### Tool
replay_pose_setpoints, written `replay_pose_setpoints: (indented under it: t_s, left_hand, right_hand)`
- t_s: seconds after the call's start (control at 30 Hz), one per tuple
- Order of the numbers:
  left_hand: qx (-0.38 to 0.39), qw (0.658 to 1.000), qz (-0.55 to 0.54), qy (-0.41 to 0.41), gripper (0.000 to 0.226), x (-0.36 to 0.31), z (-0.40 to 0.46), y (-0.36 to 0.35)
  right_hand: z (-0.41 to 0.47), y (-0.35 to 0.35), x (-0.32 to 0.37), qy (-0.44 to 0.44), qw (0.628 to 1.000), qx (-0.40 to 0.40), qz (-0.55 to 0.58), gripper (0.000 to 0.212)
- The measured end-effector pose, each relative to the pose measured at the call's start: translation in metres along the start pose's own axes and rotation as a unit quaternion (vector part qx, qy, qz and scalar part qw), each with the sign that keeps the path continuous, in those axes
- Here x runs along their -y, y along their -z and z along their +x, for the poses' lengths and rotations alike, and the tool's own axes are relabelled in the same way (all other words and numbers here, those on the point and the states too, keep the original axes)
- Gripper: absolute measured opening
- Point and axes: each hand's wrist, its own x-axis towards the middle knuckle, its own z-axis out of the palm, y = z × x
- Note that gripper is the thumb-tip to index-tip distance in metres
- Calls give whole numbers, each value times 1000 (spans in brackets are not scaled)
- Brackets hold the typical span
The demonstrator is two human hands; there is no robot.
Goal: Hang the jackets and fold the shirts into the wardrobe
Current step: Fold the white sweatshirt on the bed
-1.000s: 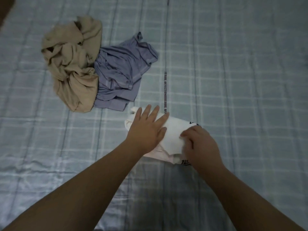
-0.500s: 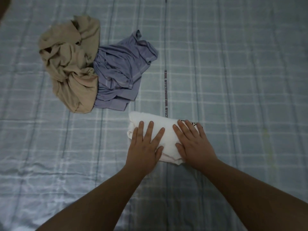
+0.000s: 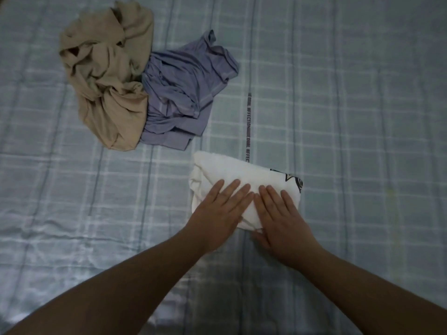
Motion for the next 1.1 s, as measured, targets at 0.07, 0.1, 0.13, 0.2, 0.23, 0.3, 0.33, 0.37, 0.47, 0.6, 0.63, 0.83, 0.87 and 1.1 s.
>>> replay_pose_setpoints:
  t_s: [0.07,0.1,0.13,0.2,0.23,0.3,0.33,0.37,0.47,0.6,0.63,0.83,0.87,1.1]
  left_hand:
    - [4,1000,-3,-22,69,5,-3,-2]
    - [9,1000,1,-23,75,8,-2,-3]
    - [15,1000,8,-20,81,11,1,-3]
    - [37,999,24,-14,89,15,9,-3]
    - [47,998,28,-10,92,17,12,-2]
    - [50,998,34,2,95,17,15,0]
    - [45,998,35,12,94,14,14,1]
    - [33,998,34,28,92,8,14,5]
    - [16,995,29,98,99,-20,13,19]
    - [-44,990,-51,123,98,-46,7,49]
    - [-71,986,-95,118,91,-49,3,59]
    - [-13,941,-295,163,62,-83,-28,168]
    - [21,929,-323,178,59,-88,-35,188]
    - [61,817,-507,267,49,-110,-123,320]
  right_hand:
    - [3,-3,-3,14,1000,16,-15,93]
    - [6,-4,-6,22,999,20,-23,97]
    - [10,-4,-11,25,999,22,-29,98]
    - [17,-2,-20,21,999,12,-28,87]
    - [19,0,-24,23,999,3,-22,77]
    - [22,5,-26,27,999,-18,-6,71]
    - [23,7,-26,26,999,-26,5,70]
    - [24,12,-26,21,999,-35,21,70]
    - [29,32,-29,4,992,-30,119,77]
    - [21,103,-25,18,969,4,246,45]
    - [15,124,-23,18,965,32,260,40]
    - [-16,245,-27,5,944,215,249,46]
    - [-20,262,-28,-9,933,232,275,44]
    - [-62,351,10,-31,727,301,616,69]
